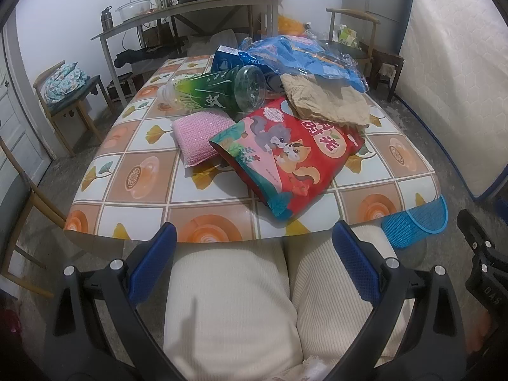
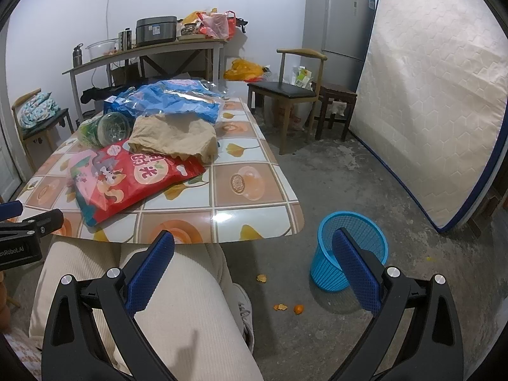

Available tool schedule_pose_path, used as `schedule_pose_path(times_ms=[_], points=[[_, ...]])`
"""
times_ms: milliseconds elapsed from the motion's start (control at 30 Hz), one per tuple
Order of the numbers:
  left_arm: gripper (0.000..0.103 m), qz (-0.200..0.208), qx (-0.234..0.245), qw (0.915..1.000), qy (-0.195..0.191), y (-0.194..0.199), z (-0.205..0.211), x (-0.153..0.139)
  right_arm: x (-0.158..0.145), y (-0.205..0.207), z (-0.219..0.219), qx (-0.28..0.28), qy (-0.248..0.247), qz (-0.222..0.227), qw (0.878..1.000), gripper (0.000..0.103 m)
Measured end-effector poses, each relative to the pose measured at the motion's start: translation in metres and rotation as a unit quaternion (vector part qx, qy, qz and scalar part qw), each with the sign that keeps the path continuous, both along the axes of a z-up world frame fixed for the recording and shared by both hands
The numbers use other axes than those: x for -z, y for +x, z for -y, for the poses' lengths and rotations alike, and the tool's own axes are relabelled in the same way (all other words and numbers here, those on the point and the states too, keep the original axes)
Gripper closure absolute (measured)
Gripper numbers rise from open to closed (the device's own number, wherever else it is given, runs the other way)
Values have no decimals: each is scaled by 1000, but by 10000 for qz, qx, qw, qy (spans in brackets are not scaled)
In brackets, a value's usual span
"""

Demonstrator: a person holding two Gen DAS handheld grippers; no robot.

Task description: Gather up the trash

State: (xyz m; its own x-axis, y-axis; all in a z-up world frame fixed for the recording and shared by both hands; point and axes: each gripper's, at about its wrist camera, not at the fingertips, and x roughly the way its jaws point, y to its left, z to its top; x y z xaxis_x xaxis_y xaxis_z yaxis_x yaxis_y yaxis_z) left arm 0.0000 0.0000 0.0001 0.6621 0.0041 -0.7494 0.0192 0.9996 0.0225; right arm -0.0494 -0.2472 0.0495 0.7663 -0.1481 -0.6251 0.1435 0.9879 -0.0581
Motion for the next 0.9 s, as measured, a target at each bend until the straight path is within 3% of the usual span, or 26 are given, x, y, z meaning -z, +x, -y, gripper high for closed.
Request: schedule_pose_path(times_ms=[900], points=[[9,-25,4,10000,4,0,0,0,-1,0,-1,-46,-36,67,10000,6]])
